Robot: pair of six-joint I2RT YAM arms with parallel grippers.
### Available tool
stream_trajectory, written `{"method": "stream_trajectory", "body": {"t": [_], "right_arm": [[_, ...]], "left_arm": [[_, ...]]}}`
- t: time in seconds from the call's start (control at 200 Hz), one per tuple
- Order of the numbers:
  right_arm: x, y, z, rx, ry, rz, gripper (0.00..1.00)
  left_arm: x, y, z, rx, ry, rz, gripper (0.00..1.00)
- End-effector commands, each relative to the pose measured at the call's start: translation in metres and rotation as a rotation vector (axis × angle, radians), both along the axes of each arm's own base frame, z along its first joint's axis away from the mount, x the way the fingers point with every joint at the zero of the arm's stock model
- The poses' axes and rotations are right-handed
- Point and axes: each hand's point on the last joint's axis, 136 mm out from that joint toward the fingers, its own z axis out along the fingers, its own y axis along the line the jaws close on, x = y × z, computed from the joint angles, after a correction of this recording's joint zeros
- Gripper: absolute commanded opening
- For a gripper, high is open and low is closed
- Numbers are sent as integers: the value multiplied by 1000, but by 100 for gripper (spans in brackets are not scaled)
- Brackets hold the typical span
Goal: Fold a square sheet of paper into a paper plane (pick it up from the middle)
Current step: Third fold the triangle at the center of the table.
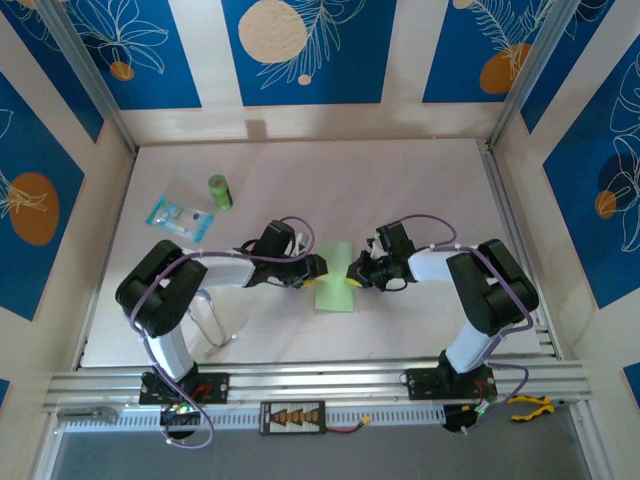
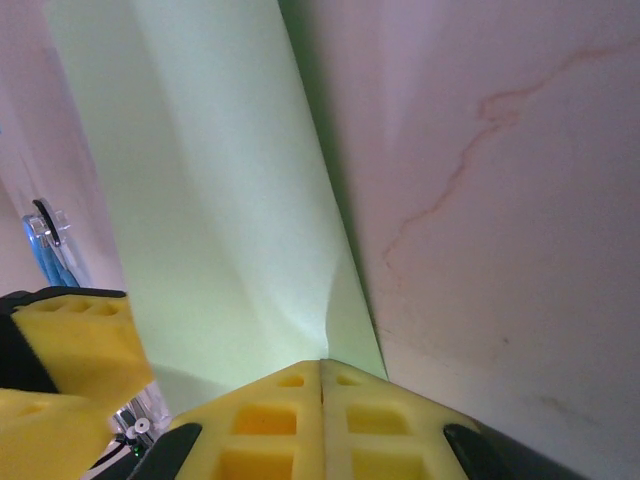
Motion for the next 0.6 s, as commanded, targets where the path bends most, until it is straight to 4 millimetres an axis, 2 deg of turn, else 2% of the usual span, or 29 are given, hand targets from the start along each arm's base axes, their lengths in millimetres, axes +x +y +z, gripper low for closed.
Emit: {"method": "stream_trajectory", "body": {"t": [0.0, 0.165, 0.445, 0.475, 0.525, 0.595], "right_arm": [[-27, -19, -31, -128, 125, -13, 2], [-27, -18, -29, -127, 116, -9, 2], [-22, -15, -18, -110, 74, 2, 3], [-22, -14, -17, -107, 67, 7, 3], [-20, -12, -12, -99, 49, 15, 3], [-17, -9, -4, -84, 16, 32, 4]], "left_arm": [[3, -7, 20, -75, -30, 0, 43], [3, -3, 12, -27, -13, 2, 40], [-1, 3, -1, 27, 6, -11, 27], [-1, 4, -2, 38, 4, -15, 24], [-2, 5, -3, 51, -2, -24, 13], [-3, 8, -3, 64, -8, -28, 10]]}}
